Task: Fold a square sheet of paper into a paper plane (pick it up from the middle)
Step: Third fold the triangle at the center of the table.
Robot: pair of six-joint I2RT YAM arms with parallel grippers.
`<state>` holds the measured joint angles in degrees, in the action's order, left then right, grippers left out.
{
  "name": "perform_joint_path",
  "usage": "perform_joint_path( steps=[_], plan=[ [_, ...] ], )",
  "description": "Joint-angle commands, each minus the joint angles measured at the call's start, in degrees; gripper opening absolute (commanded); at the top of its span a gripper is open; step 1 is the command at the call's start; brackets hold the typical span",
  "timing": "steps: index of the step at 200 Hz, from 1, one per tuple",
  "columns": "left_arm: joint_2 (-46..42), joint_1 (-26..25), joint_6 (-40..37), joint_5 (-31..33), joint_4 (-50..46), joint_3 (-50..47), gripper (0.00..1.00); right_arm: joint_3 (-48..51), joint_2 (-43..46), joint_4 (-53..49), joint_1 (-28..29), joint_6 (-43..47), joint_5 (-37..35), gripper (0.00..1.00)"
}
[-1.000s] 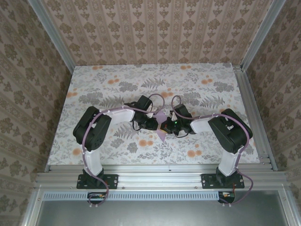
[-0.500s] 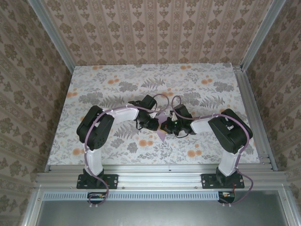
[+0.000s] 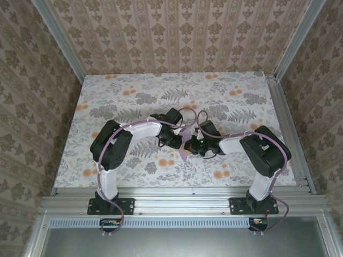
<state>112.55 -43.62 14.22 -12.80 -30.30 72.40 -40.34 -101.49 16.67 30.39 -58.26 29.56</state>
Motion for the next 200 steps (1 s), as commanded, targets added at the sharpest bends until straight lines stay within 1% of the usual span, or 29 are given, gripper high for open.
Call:
perform_joint_path(
  steps=[1,58,98,130,140,168,200],
  plan=[
    [7.9,-0.4,-1.9,6.5,-2.5,-3.9,0.18,1.5,1.7,-2.6,0.7,0.6,1.2,0.0],
    [8.0,-0.4,-2.3,6.4,-3.0,-3.4,0.18,2.7,2.4,-3.3,2.6,0.5,1.1,0.0],
    [7.8,-0.3,-3.1,6.3,-3.5,-3.5,0.18,2.9,2.4,-9.5,3.5,3.8,-0.4,0.0],
    [7.9,-0.3,-3.7,5.9,-3.9,-3.4,0.18,2.9,5.2,-12.2,3.9,4.8,-0.9,0.0],
    [7.8,-0.3,-3.8,5.8,-3.7,-3.4,0.18,2.9,5.9,-11.8,3.9,4.1,-0.8,0.0],
    [7.4,-0.3,-4.1,5.8,-3.8,-3.6,0.18,3.6,7.7,-6.4,4.0,-0.1,-1.1,0.0],
    [7.4,-0.3,-4.0,5.6,-3.6,-3.9,0.18,1.7,5.7,-4.3,5.2,-1.1,-1.0,0.0]
  ],
)
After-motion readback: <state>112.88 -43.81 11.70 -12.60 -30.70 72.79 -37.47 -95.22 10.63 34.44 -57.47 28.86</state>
